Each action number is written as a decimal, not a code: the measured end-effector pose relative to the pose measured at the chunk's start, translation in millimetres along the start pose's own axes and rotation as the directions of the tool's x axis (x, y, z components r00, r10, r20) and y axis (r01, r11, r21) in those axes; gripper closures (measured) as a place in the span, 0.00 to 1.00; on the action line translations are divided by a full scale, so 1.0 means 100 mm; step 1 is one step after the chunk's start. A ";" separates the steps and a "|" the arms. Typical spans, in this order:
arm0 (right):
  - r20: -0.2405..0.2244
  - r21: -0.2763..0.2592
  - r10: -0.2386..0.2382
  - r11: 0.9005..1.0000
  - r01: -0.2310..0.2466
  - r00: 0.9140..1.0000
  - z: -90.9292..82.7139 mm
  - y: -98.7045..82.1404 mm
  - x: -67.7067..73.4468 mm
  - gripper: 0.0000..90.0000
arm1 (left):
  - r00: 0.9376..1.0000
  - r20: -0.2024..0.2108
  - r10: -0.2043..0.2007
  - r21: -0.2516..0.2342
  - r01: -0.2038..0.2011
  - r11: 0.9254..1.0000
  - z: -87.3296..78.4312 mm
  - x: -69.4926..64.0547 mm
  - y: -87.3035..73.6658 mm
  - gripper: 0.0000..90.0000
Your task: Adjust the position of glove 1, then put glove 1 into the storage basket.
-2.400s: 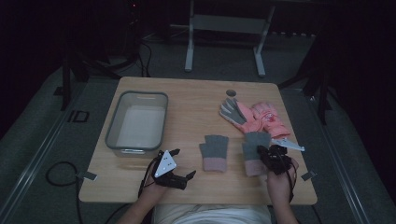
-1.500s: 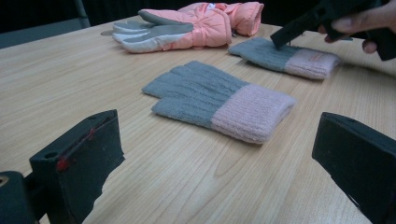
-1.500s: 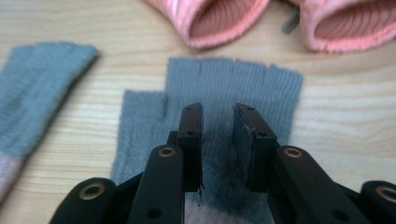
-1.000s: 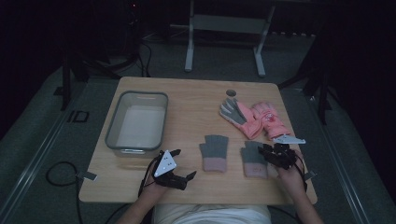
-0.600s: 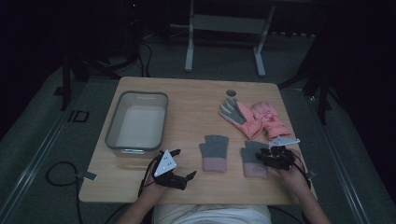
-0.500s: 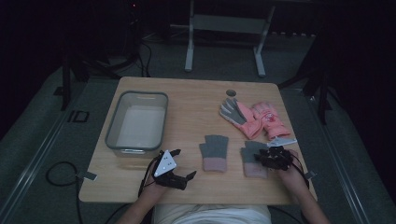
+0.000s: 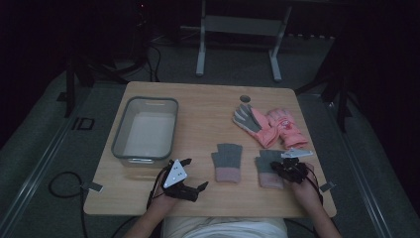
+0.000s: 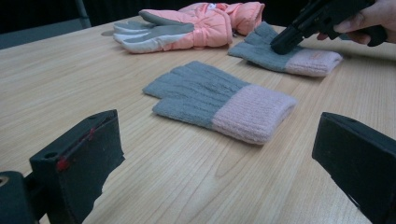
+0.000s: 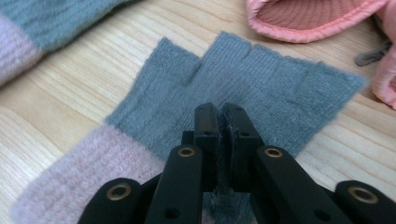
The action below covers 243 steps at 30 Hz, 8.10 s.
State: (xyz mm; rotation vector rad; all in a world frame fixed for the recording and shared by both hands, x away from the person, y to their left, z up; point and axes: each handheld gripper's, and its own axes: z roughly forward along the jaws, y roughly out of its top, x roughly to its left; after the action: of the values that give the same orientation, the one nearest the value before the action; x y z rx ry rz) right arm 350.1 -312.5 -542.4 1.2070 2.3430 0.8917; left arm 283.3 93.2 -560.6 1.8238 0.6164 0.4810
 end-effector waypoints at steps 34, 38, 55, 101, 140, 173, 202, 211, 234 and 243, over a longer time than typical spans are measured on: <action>-0.153 -0.218 -0.010 0.976 -0.023 0.988 -0.27 1.09 0.96 0.96 | 1.000 -0.010 0.004 -0.002 -0.004 1.000 0.00 -0.01 0.00 0.01; -0.165 -0.187 -0.026 0.982 -0.005 0.986 -0.11 1.08 1.02 0.96 | 1.000 -0.010 -0.001 -0.003 0.001 1.000 0.00 0.00 0.00 0.01; -0.215 -0.058 0.034 0.997 -0.048 0.976 0.34 0.86 0.99 0.96 | 1.000 -0.004 0.004 0.004 -0.004 1.000 0.00 -0.01 0.00 0.01; -0.121 -0.115 0.011 0.993 -0.025 0.993 0.39 1.08 0.48 0.72 | 0.966 0.206 0.155 0.217 -0.200 0.956 0.65 -0.23 0.51 0.08; -0.263 0.006 0.030 1.000 -0.030 0.964 0.76 1.07 0.51 0.86 | 0.918 0.262 0.297 0.360 -0.378 0.853 0.83 -0.16 0.62 0.76; -0.323 -0.166 -0.115 0.984 0.064 0.939 0.33 1.95 0.97 0.86 | 0.922 0.159 0.353 0.400 -0.387 0.831 0.10 0.26 1.13 0.77; -0.347 -0.204 -0.197 0.970 0.131 0.917 0.54 2.76 1.70 0.86 | 0.937 0.059 0.344 0.467 -0.330 0.820 -0.60 0.87 1.23 0.77; -0.376 -0.192 -0.200 0.972 0.135 0.905 0.75 2.97 1.97 0.86 | 0.947 0.034 0.320 0.501 -0.293 0.814 -0.81 1.11 1.15 0.77; -0.385 -0.104 -0.134 0.989 0.101 0.913 1.51 3.19 2.28 0.86 | 0.960 0.049 0.276 0.589 -0.251 0.768 -0.81 1.73 0.79 0.76; -0.382 -0.057 -0.087 0.996 0.070 0.920 1.81 3.14 2.24 0.85 | 0.961 0.087 0.264 0.651 -0.255 0.715 -0.58 1.86 0.67 0.76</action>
State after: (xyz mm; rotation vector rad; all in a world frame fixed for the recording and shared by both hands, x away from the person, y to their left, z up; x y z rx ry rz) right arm 511.0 75.8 -469.5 0.9822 2.6348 1.2393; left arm 406.1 233.2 -473.3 2.6169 0.5779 0.4965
